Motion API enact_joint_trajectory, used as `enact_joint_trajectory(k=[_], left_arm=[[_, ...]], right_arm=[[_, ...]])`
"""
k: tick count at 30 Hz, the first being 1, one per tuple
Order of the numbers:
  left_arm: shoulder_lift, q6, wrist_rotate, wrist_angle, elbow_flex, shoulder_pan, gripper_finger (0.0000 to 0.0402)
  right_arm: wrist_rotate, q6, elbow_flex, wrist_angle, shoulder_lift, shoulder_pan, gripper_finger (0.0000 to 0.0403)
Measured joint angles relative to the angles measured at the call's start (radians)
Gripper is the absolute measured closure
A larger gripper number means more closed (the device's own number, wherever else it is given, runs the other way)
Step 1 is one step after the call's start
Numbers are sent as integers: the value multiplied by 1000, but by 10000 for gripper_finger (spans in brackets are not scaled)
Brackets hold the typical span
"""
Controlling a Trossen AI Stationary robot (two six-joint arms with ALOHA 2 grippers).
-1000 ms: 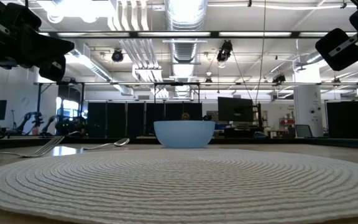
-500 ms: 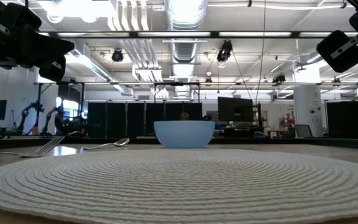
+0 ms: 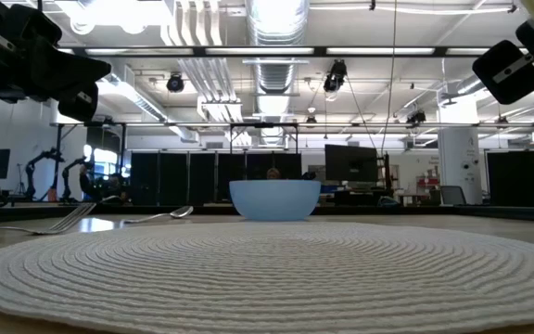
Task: Pick & Place Utensil
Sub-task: Move the brown cup to the top right of the white mat
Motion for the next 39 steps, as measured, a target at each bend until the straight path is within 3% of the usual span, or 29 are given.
enact_joint_trajectory(k=[8,13,23,33,39], left_arm=[[0,-20,0,0,0,0,401],[0,-21,0,0,0,0,401],[0,-22,0,0,0,0,401],[0,-15,-8,0,0,0,401],[0,-15,-9,0,0,0,401]], right_arm=[[0,-6,34,-22,-37,0,295],[17,-21,144,-220,-58,0,287],[244,-24,509,-610,-19,0,289],[463,-15,924,-1019,160,0,276],[486,41,1111,-1195,339,-1,266]])
